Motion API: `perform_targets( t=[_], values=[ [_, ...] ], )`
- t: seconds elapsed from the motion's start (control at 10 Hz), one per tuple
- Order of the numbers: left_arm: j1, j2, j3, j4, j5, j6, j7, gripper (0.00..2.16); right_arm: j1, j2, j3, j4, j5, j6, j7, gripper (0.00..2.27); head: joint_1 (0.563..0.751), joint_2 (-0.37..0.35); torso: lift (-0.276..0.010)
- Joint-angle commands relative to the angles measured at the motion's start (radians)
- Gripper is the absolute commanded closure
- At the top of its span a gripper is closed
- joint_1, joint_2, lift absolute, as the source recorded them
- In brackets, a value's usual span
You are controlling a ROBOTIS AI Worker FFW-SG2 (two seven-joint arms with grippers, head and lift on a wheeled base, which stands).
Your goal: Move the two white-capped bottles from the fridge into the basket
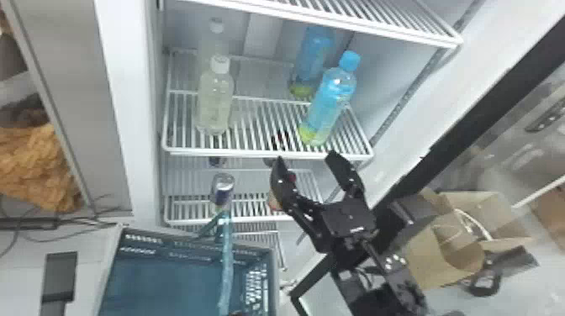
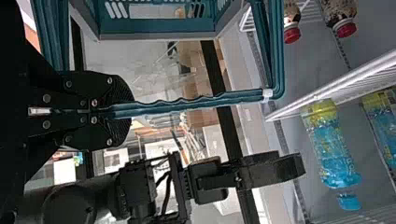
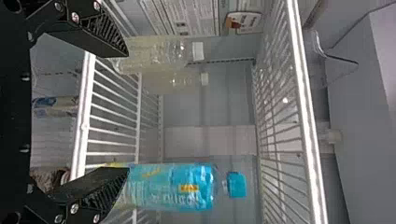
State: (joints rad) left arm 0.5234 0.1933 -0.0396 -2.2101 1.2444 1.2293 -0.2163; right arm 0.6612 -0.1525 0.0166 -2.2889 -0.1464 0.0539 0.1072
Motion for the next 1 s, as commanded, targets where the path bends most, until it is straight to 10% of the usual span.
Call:
perform_targets(
  t=[0.0,0.9],
  values=[
    [-0.001,0.000,0.000,0.000,0.000,0.000,0.000,1.19,-0.067,-0.012,0.035,0.057,0.005,0.000,0.005,0.18,0.695,-0.350,0.000],
    [-0.001,0.000,0.000,0.000,0.002,-0.002,0.000,1.19,-0.411,-0.049,0.163,0.359,0.015,0.000,0.120,0.18,0.695,-0.266,0.000]
  ],
)
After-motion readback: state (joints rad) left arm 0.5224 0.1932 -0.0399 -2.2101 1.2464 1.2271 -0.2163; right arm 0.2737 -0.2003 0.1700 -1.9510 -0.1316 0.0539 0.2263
